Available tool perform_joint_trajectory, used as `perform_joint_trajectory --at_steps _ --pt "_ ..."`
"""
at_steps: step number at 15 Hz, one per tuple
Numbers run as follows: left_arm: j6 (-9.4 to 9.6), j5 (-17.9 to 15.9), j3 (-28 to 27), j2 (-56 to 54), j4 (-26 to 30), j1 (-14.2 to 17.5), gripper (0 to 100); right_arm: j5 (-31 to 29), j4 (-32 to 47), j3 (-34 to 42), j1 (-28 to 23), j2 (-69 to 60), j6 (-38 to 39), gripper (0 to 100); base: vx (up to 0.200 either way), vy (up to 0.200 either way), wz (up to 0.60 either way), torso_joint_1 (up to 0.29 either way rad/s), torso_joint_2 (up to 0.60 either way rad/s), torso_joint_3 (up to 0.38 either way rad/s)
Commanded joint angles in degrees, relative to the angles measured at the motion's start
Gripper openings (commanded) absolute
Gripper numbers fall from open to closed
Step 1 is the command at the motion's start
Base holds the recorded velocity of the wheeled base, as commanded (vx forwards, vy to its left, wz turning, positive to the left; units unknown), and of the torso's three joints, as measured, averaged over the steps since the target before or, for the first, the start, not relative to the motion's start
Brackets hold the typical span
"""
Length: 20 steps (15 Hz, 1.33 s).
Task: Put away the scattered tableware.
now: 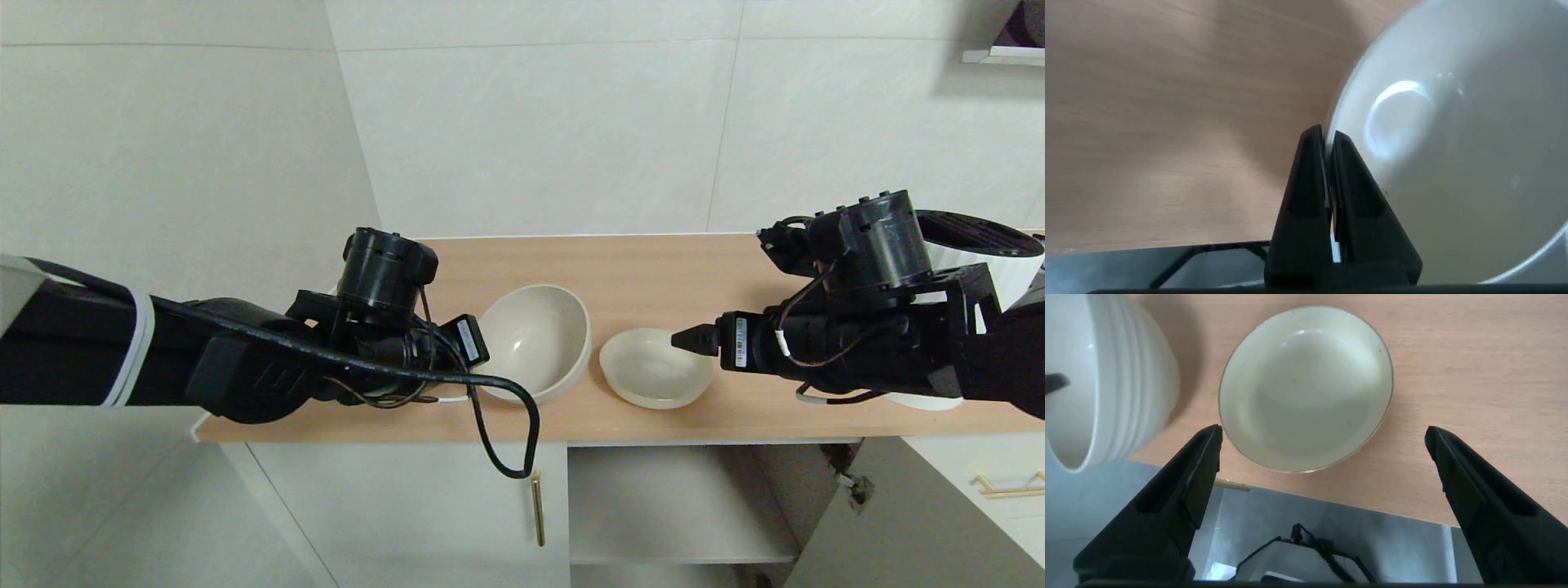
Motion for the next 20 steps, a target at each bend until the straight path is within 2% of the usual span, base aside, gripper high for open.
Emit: perform_joint_trajectory --at_steps 1,2,5,9,20 --pt "-0.02 0.0 0.07 -0.6 -0.04 0.0 0 -0.15 -0.04 -0.18 0.03 0.15 0.01 100 0.0 0.0 0.0 0.0 0.0 0.0" --pt "-0.02 0.08 0.07 -0.78 -0.04 0.0 0 -1.03 -0.04 -0.62 0.03 1.12 0.01 100 0.0 0.0 0.0 0.0 0.0 0.0" --pt "-0.02 0.08 0.16 -2.1 0.23 -0.62 0 -8.76 -0.3 -2.64 0.03 6.83 0.19 100 0.0 0.0 0.0 0.0 0.0 0.0" --pt "-0.02 0.08 0.25 -2.71 0.32 -0.97 0 -12.46 -4.43 -2.73 0.03 11.58 -0.08 100 0.0 0.0 0.0 0.0 0.0 0.0" --pt "-0.11 0.08 0.16 -2.98 1.2 -1.06 0 -13.25 -4.61 -2.9 -0.67 14.3 -0.16 100 0.0 0.0 0.0 0.0 0.0 0.0"
